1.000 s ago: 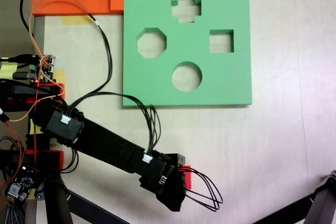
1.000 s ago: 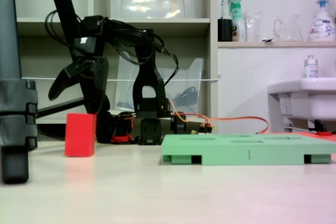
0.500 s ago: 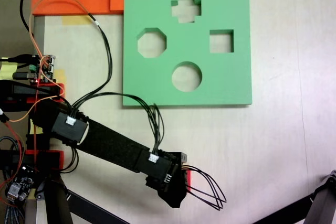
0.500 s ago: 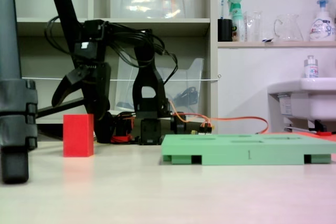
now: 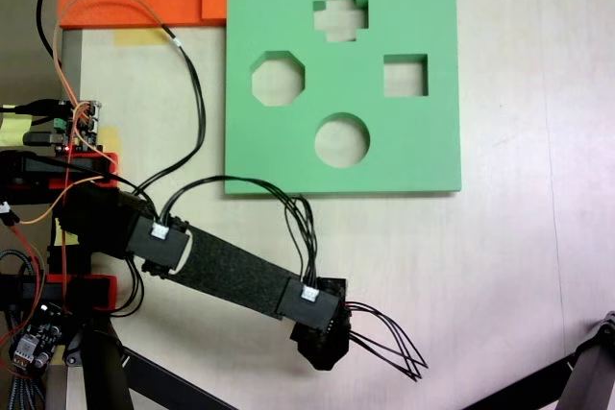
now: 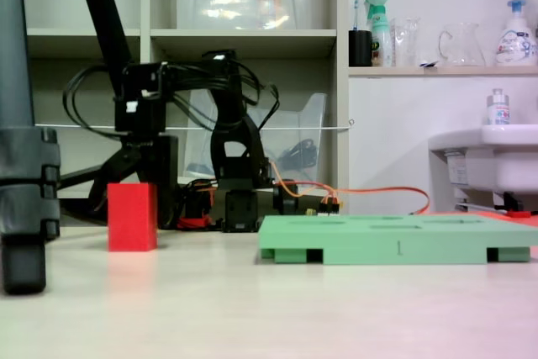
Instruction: Put the square block into the corresponding hole
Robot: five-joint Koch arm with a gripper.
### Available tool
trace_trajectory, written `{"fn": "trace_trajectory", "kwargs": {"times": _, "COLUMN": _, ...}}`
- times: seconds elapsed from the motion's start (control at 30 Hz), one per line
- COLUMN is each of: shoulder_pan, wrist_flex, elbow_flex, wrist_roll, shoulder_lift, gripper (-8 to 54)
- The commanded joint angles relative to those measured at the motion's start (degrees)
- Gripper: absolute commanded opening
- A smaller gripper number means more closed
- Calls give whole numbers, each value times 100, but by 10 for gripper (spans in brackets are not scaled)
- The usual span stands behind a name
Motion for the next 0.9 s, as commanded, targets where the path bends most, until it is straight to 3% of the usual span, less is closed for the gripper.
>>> {"fn": "trace_trajectory", "kwargs": {"times": 0.0, "shoulder_pan": 53, "wrist_flex": 229, "elbow_flex": -149, "wrist_roll": 123, "shoulder_lift": 53, "gripper": 419}}
{"fn": "trace_trajectory", "kwargs": {"times": 0.03, "shoulder_pan": 18, "wrist_flex": 246, "elbow_flex": -149, "wrist_roll": 114, "shoulder_lift": 26, "gripper": 338}}
{"fn": "trace_trajectory", "kwargs": {"times": 0.07, "shoulder_pan": 18, "wrist_flex": 281, "elbow_flex": -141, "wrist_roll": 88, "shoulder_lift": 9, "gripper": 305}}
{"fn": "trace_trajectory", "kwargs": {"times": 0.23, "shoulder_pan": 79, "wrist_flex": 703, "elbow_flex": -53, "wrist_roll": -123, "shoulder_lift": -79, "gripper": 199}}
{"fn": "trace_trajectory", "kwargs": {"times": 0.47, "shoulder_pan": 26, "wrist_flex": 1195, "elbow_flex": -167, "wrist_roll": 114, "shoulder_lift": -105, "gripper": 192}}
{"fn": "trace_trajectory", "kwargs": {"times": 0.67, "shoulder_pan": -105, "wrist_flex": 1336, "elbow_flex": -193, "wrist_roll": 167, "shoulder_lift": 765, "gripper": 139}}
{"fn": "trace_trajectory", "kwargs": {"times": 0.87, "shoulder_pan": -932, "wrist_flex": 1301, "elbow_flex": -659, "wrist_roll": 448, "shoulder_lift": 1529, "gripper": 139}}
